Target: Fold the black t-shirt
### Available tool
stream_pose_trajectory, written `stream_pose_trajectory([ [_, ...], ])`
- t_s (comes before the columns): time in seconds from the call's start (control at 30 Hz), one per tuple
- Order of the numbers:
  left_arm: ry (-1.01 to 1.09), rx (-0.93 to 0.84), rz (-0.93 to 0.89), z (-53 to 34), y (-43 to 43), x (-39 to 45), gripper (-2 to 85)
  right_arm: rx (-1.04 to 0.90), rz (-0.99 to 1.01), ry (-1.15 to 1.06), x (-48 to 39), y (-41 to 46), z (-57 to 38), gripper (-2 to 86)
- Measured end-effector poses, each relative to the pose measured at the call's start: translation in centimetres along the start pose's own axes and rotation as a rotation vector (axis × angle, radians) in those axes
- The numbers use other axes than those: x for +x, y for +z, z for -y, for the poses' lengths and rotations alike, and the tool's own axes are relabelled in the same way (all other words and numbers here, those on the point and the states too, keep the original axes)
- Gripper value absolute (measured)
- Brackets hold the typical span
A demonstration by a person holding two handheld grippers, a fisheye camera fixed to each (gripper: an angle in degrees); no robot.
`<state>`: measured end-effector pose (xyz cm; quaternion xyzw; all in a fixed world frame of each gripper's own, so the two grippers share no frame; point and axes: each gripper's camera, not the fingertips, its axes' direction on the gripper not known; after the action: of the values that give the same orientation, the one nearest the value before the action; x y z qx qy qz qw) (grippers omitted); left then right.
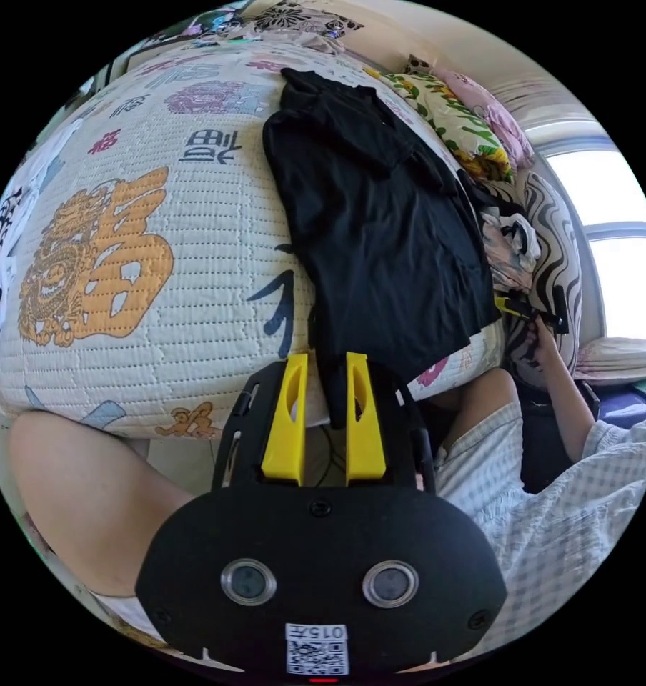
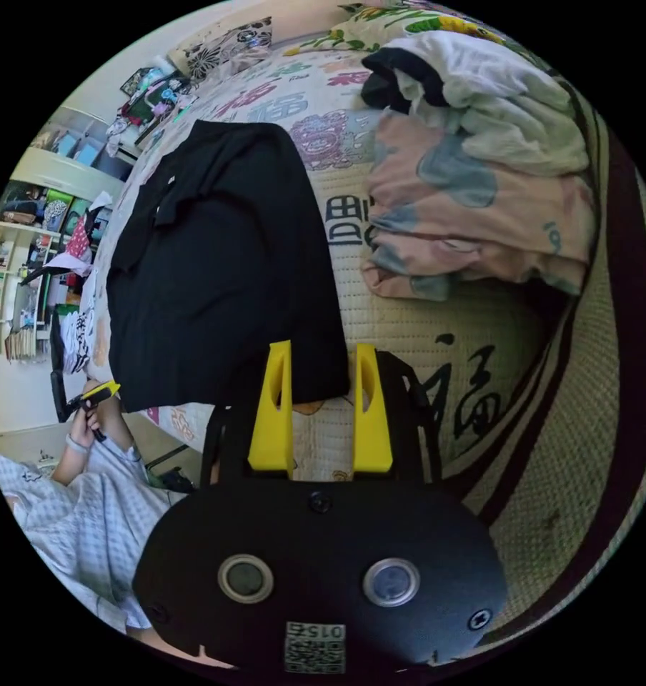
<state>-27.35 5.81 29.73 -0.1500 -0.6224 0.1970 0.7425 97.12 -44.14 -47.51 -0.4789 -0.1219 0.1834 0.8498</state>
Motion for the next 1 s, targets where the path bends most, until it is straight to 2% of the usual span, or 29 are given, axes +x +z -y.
stream_pose_trajectory([
  [0.07, 0.020, -0.013, -0.022, 0.5, -0.6, -0.9, 10.0, 0.014, -0.049, 0.012, 0.3, -0.2, 0.6, 13.4],
  [0.13, 0.019, -0.020, -0.040, 0.9, -1.0, -1.5, 10.6, -0.072, -0.089, -0.018, 0.2, 1.3, 2.0, 12.7],
  [0.23, -0.002, -0.007, -0.041, 1.4, -1.7, -1.8, 8.4, -0.139, -0.177, -0.084, -1.0, 1.3, 3.1, 4.1],
  [0.27, -0.011, -0.002, -0.039, 1.4, -1.8, -1.9, 4.0, -0.145, -0.181, -0.094, -1.1, 1.2, 3.1, 2.3],
  [0.37, -0.040, -0.032, -0.167, 1.5, -0.5, -2.7, 0.0, -0.165, -0.069, -0.099, -0.8, 0.6, 3.5, 0.9],
  [0.43, -0.069, -0.013, -0.214, 1.8, -0.8, -3.6, -0.5, -0.126, 0.091, -0.040, 0.3, -0.7, 3.2, 0.3],
  [0.63, 0.072, 0.090, -0.242, 1.3, -11.6, -6.6, -0.8, -0.053, 0.283, -0.027, 0.8, -4.7, 0.2, 0.1],
  [0.77, 0.106, 0.052, -0.112, 0.0, -17.2, -9.0, -0.5, -0.183, 0.283, -0.091, -1.6, -3.8, -2.7, 0.5],
  [1.0, 0.051, -0.112, 0.078, 0.8, -14.9, -10.0, 3.9, -0.276, 0.221, -0.060, -4.1, 0.3, -5.2, 7.0],
])
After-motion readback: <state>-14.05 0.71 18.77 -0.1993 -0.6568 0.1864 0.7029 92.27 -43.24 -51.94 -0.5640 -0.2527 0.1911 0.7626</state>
